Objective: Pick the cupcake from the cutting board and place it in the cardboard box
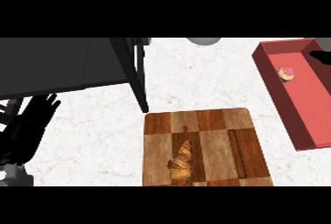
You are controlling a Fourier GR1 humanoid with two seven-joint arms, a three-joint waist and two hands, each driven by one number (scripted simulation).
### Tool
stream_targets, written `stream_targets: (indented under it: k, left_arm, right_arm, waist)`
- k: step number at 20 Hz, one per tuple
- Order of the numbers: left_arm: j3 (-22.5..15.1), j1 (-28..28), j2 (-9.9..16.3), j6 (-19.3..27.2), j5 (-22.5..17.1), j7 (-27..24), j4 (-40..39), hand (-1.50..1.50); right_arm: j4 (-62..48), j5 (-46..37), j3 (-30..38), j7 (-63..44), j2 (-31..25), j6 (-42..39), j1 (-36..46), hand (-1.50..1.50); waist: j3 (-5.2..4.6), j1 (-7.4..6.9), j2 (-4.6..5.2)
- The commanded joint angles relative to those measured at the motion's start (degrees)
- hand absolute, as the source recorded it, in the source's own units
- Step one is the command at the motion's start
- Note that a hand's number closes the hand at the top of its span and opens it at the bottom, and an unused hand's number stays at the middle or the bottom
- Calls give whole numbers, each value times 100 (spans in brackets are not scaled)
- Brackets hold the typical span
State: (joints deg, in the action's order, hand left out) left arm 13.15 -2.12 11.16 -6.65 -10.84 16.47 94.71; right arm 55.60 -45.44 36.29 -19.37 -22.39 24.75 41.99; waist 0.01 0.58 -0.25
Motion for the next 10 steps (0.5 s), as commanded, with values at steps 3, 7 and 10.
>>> stream_targets:
  k: [3,7,10]
  left_arm:
    - [116,-83,98,14,-110,254,53,0]
    - [-39,114,-18,40,60,115,308,0]
    - [-74,-54,-85,118,165,3,65,0]
  right_arm:
    - [1560,944,379,-93,-70,-523,-963,-150]
    - [2351,1611,628,56,-138,-932,-1804,-150]
    - [2723,2021,737,41,-453,-1642,-2280,-150]
  waist:
    - [-4,80,-26]
    - [-2,16,-5]
    - [-4,31,3]
